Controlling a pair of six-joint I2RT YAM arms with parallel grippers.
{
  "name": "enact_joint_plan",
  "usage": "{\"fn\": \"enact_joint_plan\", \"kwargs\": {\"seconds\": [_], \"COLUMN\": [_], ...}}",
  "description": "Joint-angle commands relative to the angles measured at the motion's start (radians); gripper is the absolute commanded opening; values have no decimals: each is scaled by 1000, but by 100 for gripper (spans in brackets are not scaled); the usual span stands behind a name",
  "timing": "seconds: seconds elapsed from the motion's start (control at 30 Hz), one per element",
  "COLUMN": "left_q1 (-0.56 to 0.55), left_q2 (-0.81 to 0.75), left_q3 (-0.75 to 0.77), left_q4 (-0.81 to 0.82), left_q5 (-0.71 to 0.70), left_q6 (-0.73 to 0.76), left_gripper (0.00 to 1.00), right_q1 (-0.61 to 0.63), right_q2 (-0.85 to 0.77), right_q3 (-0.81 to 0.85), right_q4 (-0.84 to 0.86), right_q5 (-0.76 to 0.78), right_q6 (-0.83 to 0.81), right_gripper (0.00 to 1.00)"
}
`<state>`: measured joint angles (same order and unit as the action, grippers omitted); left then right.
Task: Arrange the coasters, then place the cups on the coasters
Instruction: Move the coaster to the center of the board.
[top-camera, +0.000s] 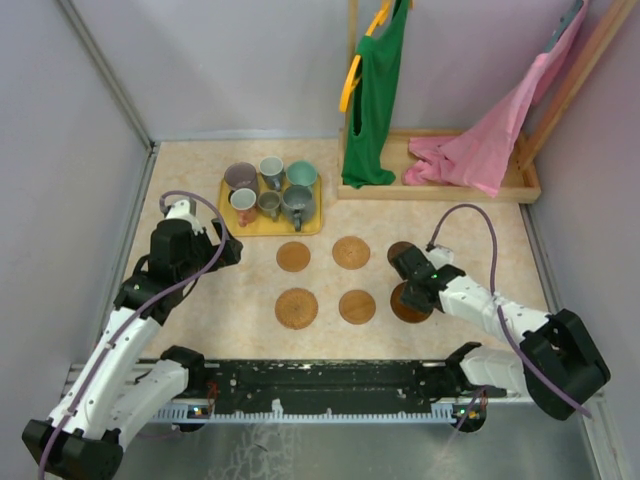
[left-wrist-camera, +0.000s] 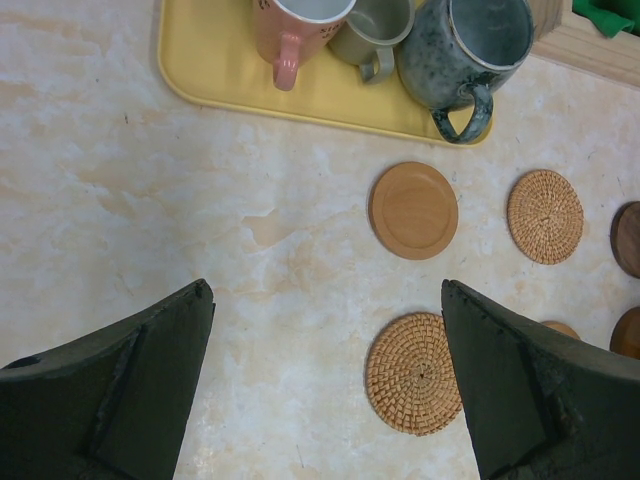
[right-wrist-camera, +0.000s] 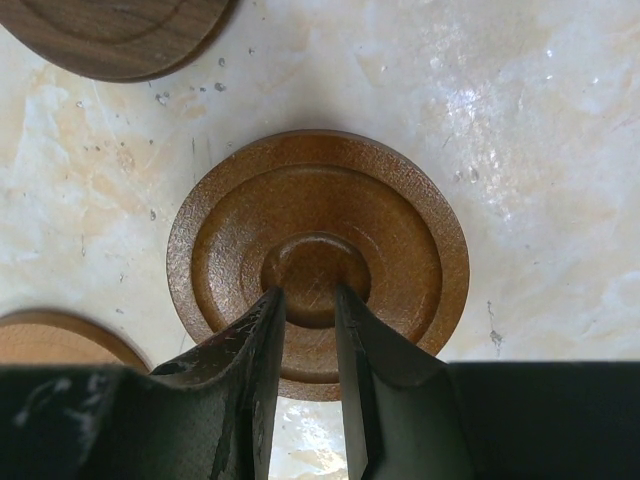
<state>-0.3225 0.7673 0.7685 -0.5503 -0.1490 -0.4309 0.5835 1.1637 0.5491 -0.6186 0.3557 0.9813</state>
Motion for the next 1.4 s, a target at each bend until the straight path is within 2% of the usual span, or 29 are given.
{"fn": "enact_joint_plan", "kwargs": {"seconds": [0.0,1.1,1.37], "left_q1": [7,7,7], "left_q2": [-6,22,28], "left_q3": [-9,-22,-17], "left_q4": [5,36,42], "left_q5": [9,24,23], "left_q6": [-11,-15,-11], "left_gripper": [100,100,100], "right_q1": [44,68,67], "right_q2": [-4,-33,-96], "right_q3": [-63,-61,15], "right_q4": [-106,-191,-173], "right_q5": [-76,-30,31], "right_q6": [56,121,75], "right_gripper": [29,30,32]}}
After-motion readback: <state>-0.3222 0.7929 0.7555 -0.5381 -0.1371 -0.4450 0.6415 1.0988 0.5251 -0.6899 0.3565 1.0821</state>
